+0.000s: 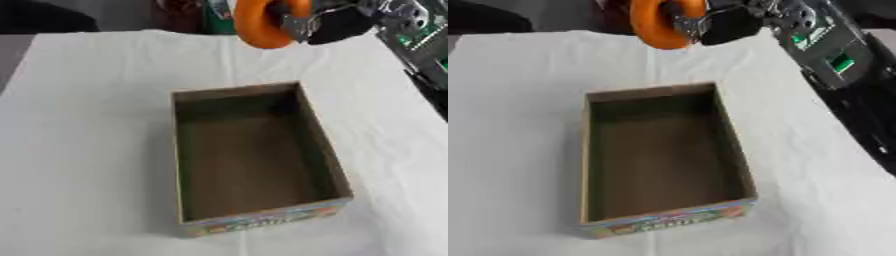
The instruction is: Pick up objects on the table and place them in the box.
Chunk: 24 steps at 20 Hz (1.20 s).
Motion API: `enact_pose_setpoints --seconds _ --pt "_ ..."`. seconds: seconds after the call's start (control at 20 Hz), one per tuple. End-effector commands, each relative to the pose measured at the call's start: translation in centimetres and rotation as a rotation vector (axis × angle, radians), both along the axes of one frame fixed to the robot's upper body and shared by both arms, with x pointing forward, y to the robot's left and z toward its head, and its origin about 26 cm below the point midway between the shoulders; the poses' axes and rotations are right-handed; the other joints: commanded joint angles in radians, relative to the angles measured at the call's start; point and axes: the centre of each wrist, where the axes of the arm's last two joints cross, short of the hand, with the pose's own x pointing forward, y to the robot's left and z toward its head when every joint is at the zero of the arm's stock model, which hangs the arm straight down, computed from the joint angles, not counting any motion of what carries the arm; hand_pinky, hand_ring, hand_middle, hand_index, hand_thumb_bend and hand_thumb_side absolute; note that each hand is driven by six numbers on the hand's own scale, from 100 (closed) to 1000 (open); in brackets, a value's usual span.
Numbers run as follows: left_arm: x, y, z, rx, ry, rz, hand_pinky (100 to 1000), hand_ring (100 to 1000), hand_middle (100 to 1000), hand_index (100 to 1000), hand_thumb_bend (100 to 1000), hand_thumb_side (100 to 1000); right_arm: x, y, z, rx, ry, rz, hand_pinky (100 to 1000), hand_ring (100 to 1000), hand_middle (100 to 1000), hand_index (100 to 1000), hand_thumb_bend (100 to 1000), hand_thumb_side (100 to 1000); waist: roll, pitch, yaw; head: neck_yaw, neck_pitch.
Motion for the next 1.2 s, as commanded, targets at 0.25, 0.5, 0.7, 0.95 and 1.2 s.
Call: enact_pose_setpoints --seconds 0.25,0.5,0.7,0.95,1.2 --pt "-0.3 0.4 0.6 0.026 -0.028 0.011 412 554 602 718 100 780 -1.2 2.7 -1.8 -0.042 0.057 0.002 745 721 513 693 100 326 0.003 -0.031 -0.025 0.028 0.021" --pt "-0.4 0.5 0.5 0.036 -0.021 0.015 412 554 602 718 100 779 -1.9 3.3 -3.3 -0.173 0.070 0.011 728 727 521 689 100 344 -0.004 -0.037 -0.034 0.037 0.024" --pt "-0.5 0.7 0.5 0.043 -0.016 0.020 412 554 602 718 100 780 -2.1 3.4 -4.4 -0.302 0.082 0.014 715 737 524 684 100 356 -0.012 -0.042 -0.036 0.041 0.026" --pt "-0.5 0.7 0.5 0.052 -0.011 0.017 411 554 602 717 100 781 -2.2 3.3 -5.3 -0.486 0.071 0.034 699 747 539 682 100 371 -0.024 -0.044 -0.035 0.043 0.023" --pt "-0.5 0.6 0.4 0.057 -0.006 0.012 411 554 602 717 100 781 -1.6 3.5 -6.2 -0.641 0.064 0.051 694 754 548 681 100 382 -0.033 -0.042 -0.030 0.043 0.015"
